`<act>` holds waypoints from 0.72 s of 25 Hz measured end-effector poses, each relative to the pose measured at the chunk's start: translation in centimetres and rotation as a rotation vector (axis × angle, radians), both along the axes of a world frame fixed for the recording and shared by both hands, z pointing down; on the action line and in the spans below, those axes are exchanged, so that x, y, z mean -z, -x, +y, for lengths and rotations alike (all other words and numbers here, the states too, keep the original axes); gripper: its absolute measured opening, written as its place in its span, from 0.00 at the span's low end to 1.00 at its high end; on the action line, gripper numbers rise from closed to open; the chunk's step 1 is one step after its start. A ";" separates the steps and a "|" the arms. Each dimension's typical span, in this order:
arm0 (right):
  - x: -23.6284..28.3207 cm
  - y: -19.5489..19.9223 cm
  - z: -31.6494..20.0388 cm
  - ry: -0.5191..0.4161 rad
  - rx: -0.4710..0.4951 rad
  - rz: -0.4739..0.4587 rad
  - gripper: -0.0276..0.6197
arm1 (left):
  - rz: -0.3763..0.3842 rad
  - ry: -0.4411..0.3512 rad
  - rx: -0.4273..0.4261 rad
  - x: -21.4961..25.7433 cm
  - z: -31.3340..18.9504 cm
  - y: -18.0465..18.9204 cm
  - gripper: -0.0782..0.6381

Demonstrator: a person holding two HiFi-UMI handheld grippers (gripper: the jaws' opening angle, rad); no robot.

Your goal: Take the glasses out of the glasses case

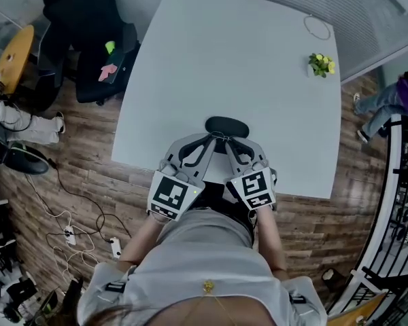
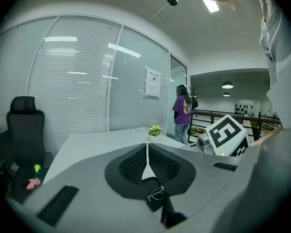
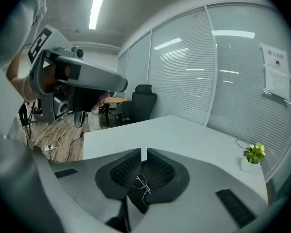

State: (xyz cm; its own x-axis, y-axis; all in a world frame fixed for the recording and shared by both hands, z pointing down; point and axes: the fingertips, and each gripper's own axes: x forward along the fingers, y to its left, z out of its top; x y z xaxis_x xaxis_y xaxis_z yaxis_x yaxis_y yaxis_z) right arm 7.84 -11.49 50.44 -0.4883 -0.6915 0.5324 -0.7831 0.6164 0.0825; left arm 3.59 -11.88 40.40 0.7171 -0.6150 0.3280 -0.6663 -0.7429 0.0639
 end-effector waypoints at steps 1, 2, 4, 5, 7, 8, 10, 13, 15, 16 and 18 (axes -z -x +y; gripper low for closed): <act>-0.5 0.1 -0.1 0.015 0.001 0.009 0.11 | 0.000 0.005 -0.007 -0.1 -0.2 0.1 0.15; -1.1 0.1 -0.2 0.030 0.002 0.018 0.11 | 0.000 0.011 -0.015 -0.2 -0.3 0.2 0.15; -2.2 0.2 -0.5 0.056 0.006 0.042 0.12 | 0.000 0.020 -0.030 -0.3 -0.5 0.4 0.15; -2.7 0.2 -0.6 0.067 0.008 0.060 0.13 | 0.000 0.024 -0.038 -0.4 -0.6 0.4 0.15; -3.8 0.0 -0.7 0.094 0.009 0.101 0.13 | -0.002 0.030 -0.050 -0.5 -0.7 0.6 0.15; -4.4 0.0 -0.6 0.110 0.010 0.117 0.13 | -0.003 0.035 -0.053 -0.6 -0.8 0.8 0.15; -5.5 0.1 -0.7 0.138 0.015 0.136 0.13 | -0.005 0.047 -0.055 -0.9 -1.1 1.2 0.15; -7.1 0.2 -0.7 0.167 0.030 0.171 0.13 | -0.008 0.065 -0.053 -1.5 -1.4 1.9 0.15; -8.2 0.1 -0.7 0.184 0.039 0.195 0.13 | -0.016 0.071 -0.053 -1.9 -1.5 2.2 0.15; -8.8 0.0 -0.7 0.194 0.042 0.207 0.13 | -0.020 0.074 -0.052 -2.1 -1.5 2.4 0.15; -10.0 -0.1 -0.6 0.219 0.048 0.232 0.13 | -0.027 0.085 -0.048 -2.5 -1.6 2.9 0.15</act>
